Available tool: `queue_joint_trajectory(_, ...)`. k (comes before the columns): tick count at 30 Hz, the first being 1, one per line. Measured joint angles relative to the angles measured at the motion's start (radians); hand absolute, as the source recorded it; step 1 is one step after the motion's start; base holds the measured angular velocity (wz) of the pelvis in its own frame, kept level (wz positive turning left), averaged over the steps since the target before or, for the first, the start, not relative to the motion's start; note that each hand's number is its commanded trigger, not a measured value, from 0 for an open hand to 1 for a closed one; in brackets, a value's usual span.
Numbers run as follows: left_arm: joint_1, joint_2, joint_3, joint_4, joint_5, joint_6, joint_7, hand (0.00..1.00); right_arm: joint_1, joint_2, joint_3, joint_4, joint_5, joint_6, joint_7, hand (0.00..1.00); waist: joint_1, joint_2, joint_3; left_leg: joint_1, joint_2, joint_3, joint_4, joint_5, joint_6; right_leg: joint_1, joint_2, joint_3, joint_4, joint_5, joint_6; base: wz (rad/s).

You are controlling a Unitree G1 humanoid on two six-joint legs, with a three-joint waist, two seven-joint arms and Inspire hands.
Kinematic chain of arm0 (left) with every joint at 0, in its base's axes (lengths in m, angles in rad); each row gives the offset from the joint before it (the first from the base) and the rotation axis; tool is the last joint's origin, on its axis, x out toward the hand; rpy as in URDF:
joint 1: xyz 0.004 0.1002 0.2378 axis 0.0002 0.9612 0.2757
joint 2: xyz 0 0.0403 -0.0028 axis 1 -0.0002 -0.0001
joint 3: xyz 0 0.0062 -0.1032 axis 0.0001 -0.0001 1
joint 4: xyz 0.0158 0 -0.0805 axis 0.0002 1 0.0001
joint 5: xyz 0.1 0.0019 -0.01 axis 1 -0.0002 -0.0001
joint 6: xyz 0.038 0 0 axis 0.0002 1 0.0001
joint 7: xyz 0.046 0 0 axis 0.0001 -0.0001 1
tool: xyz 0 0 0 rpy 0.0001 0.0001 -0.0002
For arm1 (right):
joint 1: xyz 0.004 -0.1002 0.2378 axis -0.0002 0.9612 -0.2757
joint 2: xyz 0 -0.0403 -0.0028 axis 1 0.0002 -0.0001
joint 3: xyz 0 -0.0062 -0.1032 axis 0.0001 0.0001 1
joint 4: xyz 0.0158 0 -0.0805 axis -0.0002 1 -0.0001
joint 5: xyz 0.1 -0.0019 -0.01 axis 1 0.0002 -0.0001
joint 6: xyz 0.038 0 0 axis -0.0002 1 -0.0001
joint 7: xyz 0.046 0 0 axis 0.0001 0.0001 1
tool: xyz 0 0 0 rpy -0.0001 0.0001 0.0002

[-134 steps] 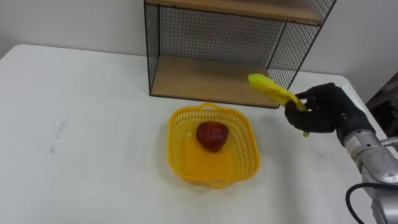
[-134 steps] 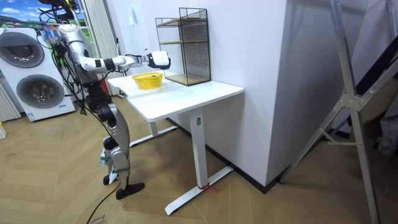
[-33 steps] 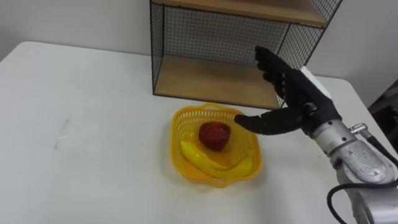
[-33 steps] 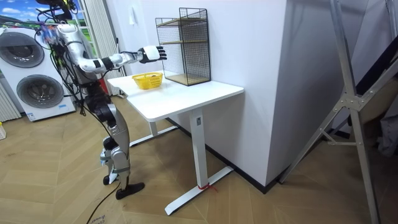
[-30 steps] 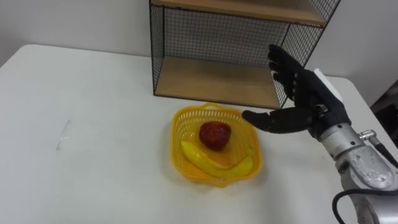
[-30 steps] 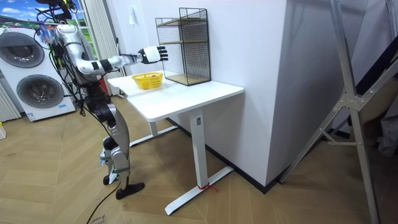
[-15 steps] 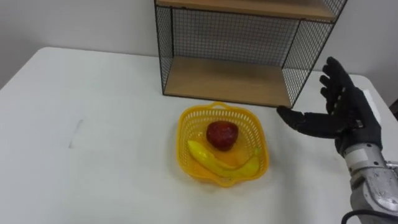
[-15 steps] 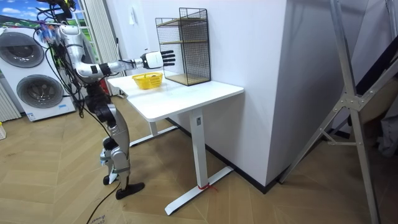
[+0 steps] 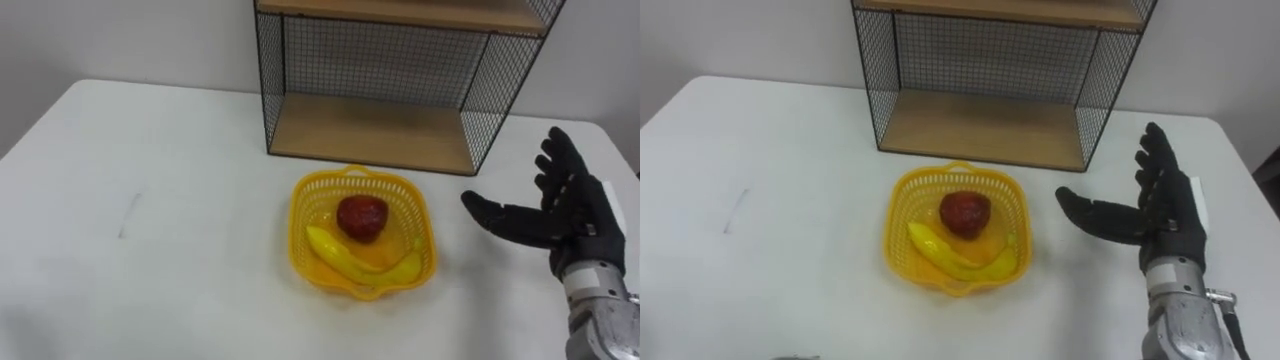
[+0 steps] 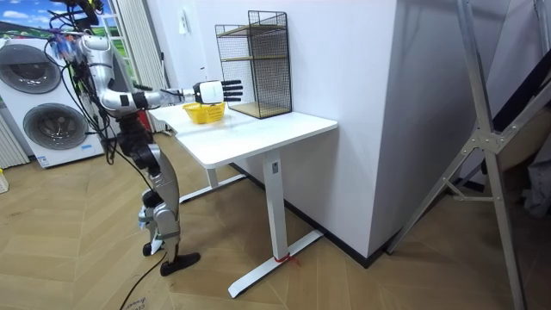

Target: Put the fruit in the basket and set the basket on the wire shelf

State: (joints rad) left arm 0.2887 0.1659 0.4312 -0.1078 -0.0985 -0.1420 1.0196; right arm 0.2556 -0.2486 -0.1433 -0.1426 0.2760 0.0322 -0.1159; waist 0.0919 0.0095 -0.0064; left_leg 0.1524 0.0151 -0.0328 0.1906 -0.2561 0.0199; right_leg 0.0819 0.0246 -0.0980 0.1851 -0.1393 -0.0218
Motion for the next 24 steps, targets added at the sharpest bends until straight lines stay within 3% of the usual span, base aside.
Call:
queue_joint_trajectory(2,-0.002,0.001,-0.031,-0.025,0.000,-0.017,-0.048,0.00,0.000,0.000,0.003,0.000,0.002,-0.019,0.015,0.00,-0.005,0.002,-0.0003,0.001,-0.002,0.001,-0.001,0.001,0.002,0.001,-0.002,0.001,0.000,0.000,0.001,0.05)
queue_joint_trajectory(4,-0.005,0.001,-0.073,-0.030,-0.009,-0.018,-0.103,0.00,0.001,0.018,0.009,0.012,-0.006,-0.041,0.039,0.00,-0.008,0.009,0.0049,0.004,-0.003,0.002,-0.001,0.002,0.002,0.003,-0.002,0.004,0.001,-0.001,0.001,-0.02)
queue_joint_trajectory(9,-0.011,-0.007,-0.277,-0.063,-0.131,-0.025,-0.316,0.00,0.001,0.070,0.061,0.095,0.029,-0.072,0.092,0.00,-0.025,-0.010,0.0133,-0.004,-0.006,0.001,0.003,0.001,0.003,0.001,-0.003,0.002,0.000,-0.002,0.004,0.01)
queue_joint_trajectory(11,-0.014,-0.007,-0.334,-0.063,-0.162,-0.025,-0.389,0.00,-0.001,0.083,0.087,0.120,0.034,-0.079,0.114,0.00,-0.037,-0.014,0.0110,-0.005,-0.006,0.002,0.007,0.001,0.003,-0.001,-0.004,0.003,0.000,-0.003,0.005,-0.03)
queue_joint_trajectory(15,-0.023,-0.008,-0.453,-0.033,-0.227,-0.027,-0.557,0.00,-0.014,0.089,0.131,0.168,0.074,-0.095,0.148,0.00,-0.057,-0.018,0.0157,-0.010,-0.006,0.015,0.006,0.002,0.004,-0.015,-0.004,0.014,0.006,-0.003,0.005,-0.10)
queue_joint_trajectory(24,-0.052,-0.039,-0.540,0.075,-0.346,-0.016,-0.811,0.00,-0.019,0.125,0.179,0.209,0.170,-0.099,0.192,0.00,-0.084,-0.027,0.0225,-0.006,-0.005,0.026,0.007,0.002,0.004,-0.015,-0.004,0.016,0.006,-0.003,0.005,-0.02)
